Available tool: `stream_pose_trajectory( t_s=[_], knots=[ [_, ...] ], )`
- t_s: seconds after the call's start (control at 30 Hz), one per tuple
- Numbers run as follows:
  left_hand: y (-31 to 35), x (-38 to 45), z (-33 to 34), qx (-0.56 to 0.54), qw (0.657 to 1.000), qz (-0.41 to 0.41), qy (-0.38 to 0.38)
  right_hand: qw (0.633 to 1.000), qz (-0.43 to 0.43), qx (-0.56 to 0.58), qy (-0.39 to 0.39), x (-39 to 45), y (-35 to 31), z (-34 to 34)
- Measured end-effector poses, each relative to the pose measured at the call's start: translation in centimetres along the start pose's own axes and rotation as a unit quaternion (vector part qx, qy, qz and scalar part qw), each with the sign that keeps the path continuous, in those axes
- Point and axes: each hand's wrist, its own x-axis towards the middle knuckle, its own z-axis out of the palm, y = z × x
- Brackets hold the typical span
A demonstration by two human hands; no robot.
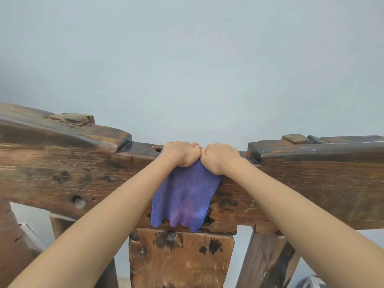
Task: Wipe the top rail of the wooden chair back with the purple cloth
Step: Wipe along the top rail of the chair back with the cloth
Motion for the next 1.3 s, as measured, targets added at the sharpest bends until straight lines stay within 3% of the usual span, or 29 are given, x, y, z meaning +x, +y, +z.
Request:
stream_pose_trajectory(
  t_s=[0.3,0.47,0.83,0.97,1.1,1.2,1.3],
  knots=[
    [1.7,-1.4,1.0,-0.018,0.997,0.073,-0.010,0.991,0.018,-0.105,0.077,-4.2,0.4,0.4],
    [1.7,-0.8,1.1,-0.026,0.995,0.092,-0.018,0.995,0.034,-0.083,0.053,-3.5,0.3,-0.3],
    [5.9,1.6,1.1,0.009,1.000,-0.004,0.005,0.996,0.055,-0.034,-0.069,-0.4,5.0,-1.2],
    [5.8,1.1,0.7,-0.115,0.991,-0.031,0.058,0.993,0.064,-0.016,-0.094,0.2,4.7,-1.6],
    [3.5,-0.3,-0.3,-0.211,0.974,0.045,0.062,0.997,0.052,0.038,0.046,-1.1,3.5,-1.4],
    [1.8,-1.4,-0.4,-0.160,0.981,0.108,0.029,0.990,0.034,0.126,0.054,-2.4,2.7,0.2],
    [1.4,-1.9,0.9,-0.096,0.985,0.129,0.056,0.985,0.034,0.061,0.158,-3.7,2.5,2.3]
  ],
)
